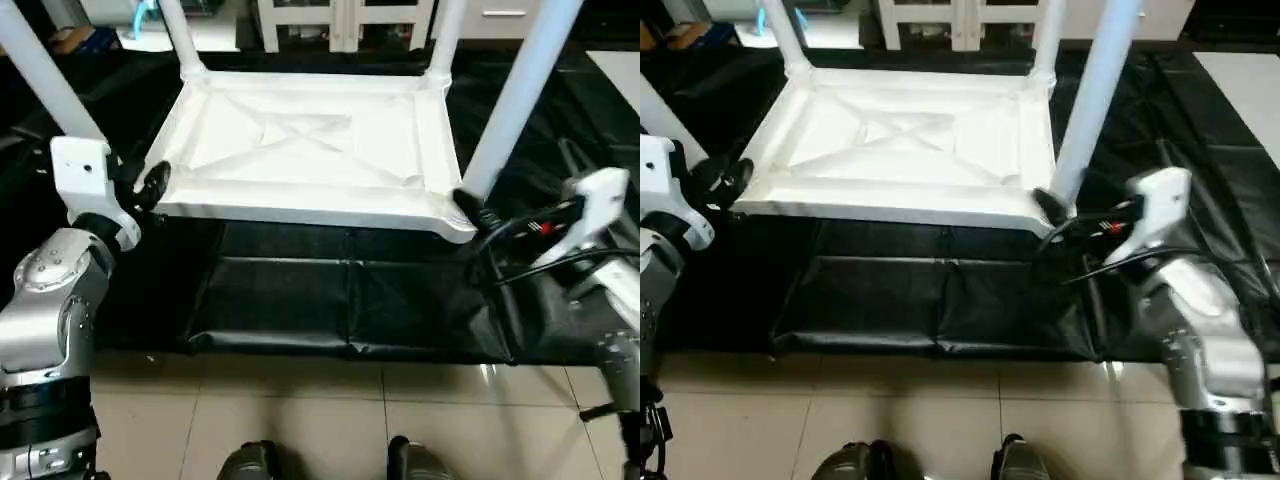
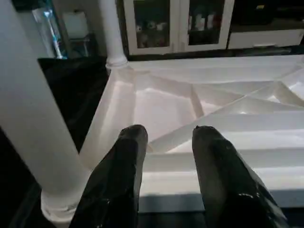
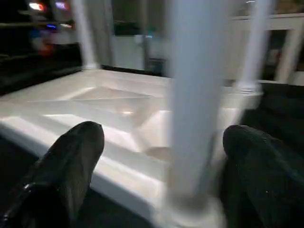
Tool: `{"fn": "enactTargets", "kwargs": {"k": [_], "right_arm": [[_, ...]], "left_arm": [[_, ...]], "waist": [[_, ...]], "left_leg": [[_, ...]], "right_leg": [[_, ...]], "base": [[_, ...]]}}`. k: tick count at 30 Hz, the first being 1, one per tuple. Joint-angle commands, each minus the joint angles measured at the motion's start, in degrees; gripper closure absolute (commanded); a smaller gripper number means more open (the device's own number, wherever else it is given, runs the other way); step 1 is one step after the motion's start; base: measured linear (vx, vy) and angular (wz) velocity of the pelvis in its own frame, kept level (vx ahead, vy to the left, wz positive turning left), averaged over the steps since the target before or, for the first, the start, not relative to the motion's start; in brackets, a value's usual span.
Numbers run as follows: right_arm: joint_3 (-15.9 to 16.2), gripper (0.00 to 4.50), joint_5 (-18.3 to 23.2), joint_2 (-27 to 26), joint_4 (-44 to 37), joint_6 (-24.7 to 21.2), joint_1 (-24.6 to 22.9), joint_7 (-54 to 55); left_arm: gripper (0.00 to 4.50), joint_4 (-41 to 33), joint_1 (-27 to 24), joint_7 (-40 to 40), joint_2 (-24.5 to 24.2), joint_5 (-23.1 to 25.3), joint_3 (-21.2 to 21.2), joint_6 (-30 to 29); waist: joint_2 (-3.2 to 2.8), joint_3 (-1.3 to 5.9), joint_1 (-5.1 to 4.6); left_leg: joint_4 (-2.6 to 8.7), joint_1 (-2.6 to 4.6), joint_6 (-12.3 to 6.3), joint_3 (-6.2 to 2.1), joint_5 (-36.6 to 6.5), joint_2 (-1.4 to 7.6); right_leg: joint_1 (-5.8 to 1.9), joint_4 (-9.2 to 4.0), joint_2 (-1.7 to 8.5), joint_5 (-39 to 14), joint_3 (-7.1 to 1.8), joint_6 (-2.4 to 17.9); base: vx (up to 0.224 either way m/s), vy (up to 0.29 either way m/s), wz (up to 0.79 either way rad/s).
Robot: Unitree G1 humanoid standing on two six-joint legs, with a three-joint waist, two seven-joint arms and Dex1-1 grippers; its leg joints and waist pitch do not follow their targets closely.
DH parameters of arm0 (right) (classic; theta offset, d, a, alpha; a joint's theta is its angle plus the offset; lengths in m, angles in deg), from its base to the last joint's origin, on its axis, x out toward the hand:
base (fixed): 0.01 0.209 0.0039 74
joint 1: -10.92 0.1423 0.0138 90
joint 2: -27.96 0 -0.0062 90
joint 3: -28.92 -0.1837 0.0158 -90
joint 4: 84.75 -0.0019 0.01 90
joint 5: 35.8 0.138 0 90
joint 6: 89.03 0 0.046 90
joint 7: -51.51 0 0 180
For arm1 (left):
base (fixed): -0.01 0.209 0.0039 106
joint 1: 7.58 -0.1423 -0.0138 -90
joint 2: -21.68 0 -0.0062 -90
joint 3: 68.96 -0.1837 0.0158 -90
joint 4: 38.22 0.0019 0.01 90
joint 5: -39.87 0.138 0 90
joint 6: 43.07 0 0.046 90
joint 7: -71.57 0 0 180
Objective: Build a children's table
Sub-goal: Rotate leg to tighten
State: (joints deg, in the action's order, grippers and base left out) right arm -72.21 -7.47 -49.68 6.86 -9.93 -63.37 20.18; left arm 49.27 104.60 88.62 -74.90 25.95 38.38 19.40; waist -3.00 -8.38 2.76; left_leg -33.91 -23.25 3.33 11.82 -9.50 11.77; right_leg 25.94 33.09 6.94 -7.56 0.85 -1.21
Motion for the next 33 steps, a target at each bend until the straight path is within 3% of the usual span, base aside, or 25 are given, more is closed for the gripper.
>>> {"fn": "enactTargets", "kwargs": {"k": [1,5,8,10,14,16,19,20,22,23,26,27,28,29,30,33], "right_arm": [[-3.14,0.0,-1.89,1.98,2.7,2.21,0.05,2.1],[-7.82,0.0,-4.72,4.86,7.98,4.92,0.09,6.38],[-9.3,0.0,-6.42,5.72,10.11,6.45,0.35,7.82],[-11.04,0.0,-4.21,5.57,10.8,6.7,0.24,5.68],[-5.98,0.0,3.67,5.29,-1.34,1.53,-7.42,-7.67],[-3.76,0.0,4.86,5.67,-4.87,0.04,-9.77,-9.87],[-0.11,0.0,5.8,5.89,-8.75,-1.39,-12.77,-12.83],[0.36,0.0,5.43,5.42,-8.72,-1.08,-12.77,-12.72],[0.31,0.0,5.23,5.24,-8.71,-0.97,-12.76,-12.85],[0.25,0.0,5.02,4.73,-8.62,-0.97,-12.43,-12.44],[0.01,0.0,4.78,3.09,-9.05,-1.32,-11.51,-11.09],[0.82,0.0,4.37,2.62,-9.3,-1.21,-11.09,-10.92],[0.89,0.0,4.36,2.63,-9.35,-1.23,-11.09,-10.91],[1.38,0.0,4.42,2.6,-9.69,-1.4,-11.09,-10.76],[1.5,0.0,4.43,2.55,-9.75,-1.44,-11.07,-10.7],[2.38,0.0,3.93,2.13,-9.95,-1.39,-11.0,-10.51]], "left_arm": [[2.68,-0.03,-0.58,-2.43,-1.48,0.07,1.07,-0.76],[2.68,0.68,0.2,-4.45,-1.9,-1.13,4.23,-1.58],[2.68,0.2,0.17,-3.21,-1.92,-1.7,4.82,-2.84],[2.68,0.86,0.15,-4.53,-2.37,-0.33,6.04,-1.15],[2.68,3.14,0.71,-6.72,-4.33,-0.72,8.3,-0.1],[2.68,4.22,0.61,-4.79,-5.42,-1.01,8.22,0.2],[2.68,9.06,1.91,-2.06,-6.97,-2.58,10.26,2.14],[2.68,11.16,3.14,-2.16,-6.87,-4.23,12.39,2.85],[2.68,11.69,3.46,-2.35,-6.85,-4.7,12.9,3.21],[2.68,13.1,4.22,-1.09,-6.99,-6.15,13.64,3.54],[2.68,18.85,7.42,1.48,-7.69,-7.83,14.43,6.43],[2.68,23.23,10.49,2.05,-7.99,-7.81,14.75,9.83],[2.68,23.58,10.7,2.12,-8.03,-7.82,14.75,10.1],[2.68,26.19,12.51,3.08,-8.23,-8.49,14.94,11.4],[2.68,26.83,13.03,3.4,-8.23,-8.78,15.04,11.56],[2.33,32.2,18.04,6.47,-7.85,-12.45,17.4,12.56]], "waist": [[0.58,5.51,0.17],[0.5,5.3,0.41],[0.57,5.24,0.5],[0.75,5.43,0.47],[0.72,5.52,0.68],[0.56,5.56,0.51],[0.37,5.3,0.79],[0.17,5.24,0.71],[0.17,5.26,0.73],[0.47,5.13,0.77],[0.4,5.18,0.75],[0.82,5.21,0.77],[0.69,5.28,0.92],[0.5,5.31,0.97],[0.76,5.37,0.95],[0.74,5.57,0.92]], "left_leg": [[3.35,1.38,-6.87,0.02,-6.27,-0.37],[3.37,1.45,-6.24,0.08,-8.12,-0.48],[3.42,1.49,-5.83,0.1,-9.28,-0.53],[3.38,1.49,-5.97,0.07,-10.0,-0.51],[3.33,1.22,-7.93,-0.27,-9.28,-0.27],[3.37,1.12,-7.96,-0.5,-8.3,-0.19],[3.65,1.46,-7.02,-0.43,-10.81,-0.16],[3.68,1.58,-5.61,-0.39,-12.15,-0.28],[3.8,1.65,-4.95,-0.49,-12.58,-0.14],[3.89,1.59,-4.48,-0.47,-13.38,-0.2],[3.98,1.89,-3.97,-0.44,-14.68,-0.24],[4.0,1.87,-3.75,-0.41,-14.89,-0.35],[3.92,2.04,-3.56,-0.37,-14.97,-0.41],[4.05,2.0,-3.15,-0.52,-14.87,-0.21],[4.08,1.67,-2.98,-0.56,-14.29,-0.32],[3.94,1.73,-2.64,-0.45,-13.93,-0.38]], "right_leg": [[-3.38,-2.19,-0.92,-6.05,0.27,13.72],[-3.44,-2.53,-0.94,-9.04,0.35,13.47],[-3.34,-2.73,-0.93,-10.86,0.4,13.14],[-3.43,-2.78,-0.95,-11.47,0.47,12.79],[-3.72,-2.5,-0.99,-9.59,0.48,11.69],[-3.6,-2.37,-1.03,-8.75,0.55,12.29],[-3.25,-2.83,-1.05,-12.29,0.4,11.97],[-3.04,-2.94,-1.05,-13.66,0.38,11.75],[-3.07,-2.87,-0.95,-13.63,0.36,12.07],[-3.03,-2.88,-0.86,-14.56,0.29,12.07],[-2.68,-3.07,-0.89,-16.37,0.2,11.35],[-2.69,-3.3,-1.01,-16.76,0.22,10.7],[-2.56,-3.27,-1.03,-16.81,0.17,10.45],[-2.69,-3.07,-0.89,-15.58,0.14,10.57],[-3.0,-2.85,-0.8,-14.87,0.17,10.61],[-3.02,-2.66,-0.71,-13.69,0.14,11.42]], "base": [[0.0,0.0,0.0],[0.0,0.0,0.0],[0.0,0.0,0.0],[0.0,0.0,0.0],[0.0,0.0,0.0],[0.0,0.0,0.0],[0.0,0.0,0.0],[0.0,0.0,0.0],[0.0,0.0,0.0],[0.0,0.0,0.0],[0.0,0.0,0.0],[0.0,0.0,0.0],[0.0,0.0,0.0],[0.0,0.0,0.0],[0.0,0.0,0.0],[0.0,0.0,0.0]]}}
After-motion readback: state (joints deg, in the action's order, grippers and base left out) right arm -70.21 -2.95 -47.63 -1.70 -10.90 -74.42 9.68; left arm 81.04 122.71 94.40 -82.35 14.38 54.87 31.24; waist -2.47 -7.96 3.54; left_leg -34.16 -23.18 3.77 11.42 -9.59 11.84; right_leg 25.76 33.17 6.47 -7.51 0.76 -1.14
